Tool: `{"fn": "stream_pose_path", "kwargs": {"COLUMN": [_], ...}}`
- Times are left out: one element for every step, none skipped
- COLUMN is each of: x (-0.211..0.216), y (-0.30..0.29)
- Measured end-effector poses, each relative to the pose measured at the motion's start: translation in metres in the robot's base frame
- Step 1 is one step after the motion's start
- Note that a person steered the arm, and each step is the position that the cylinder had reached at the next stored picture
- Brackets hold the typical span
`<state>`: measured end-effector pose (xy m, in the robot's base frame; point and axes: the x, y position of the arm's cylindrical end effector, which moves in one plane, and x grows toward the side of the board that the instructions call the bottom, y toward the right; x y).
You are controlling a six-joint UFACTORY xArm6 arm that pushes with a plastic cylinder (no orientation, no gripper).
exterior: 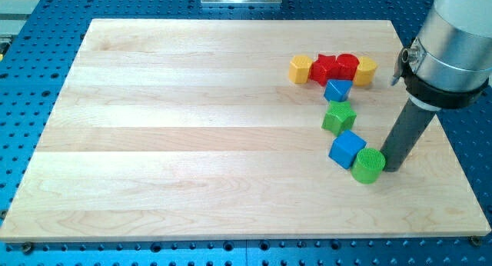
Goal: Move the green circle below the blue cube
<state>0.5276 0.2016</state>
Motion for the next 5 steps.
{"fn": "stream_pose_path", "kwargs": {"x": [0.002,0.016,0.013,0.027,0.029], "y": [0.023,0.025,0.010,-0.020,-0.038]}}
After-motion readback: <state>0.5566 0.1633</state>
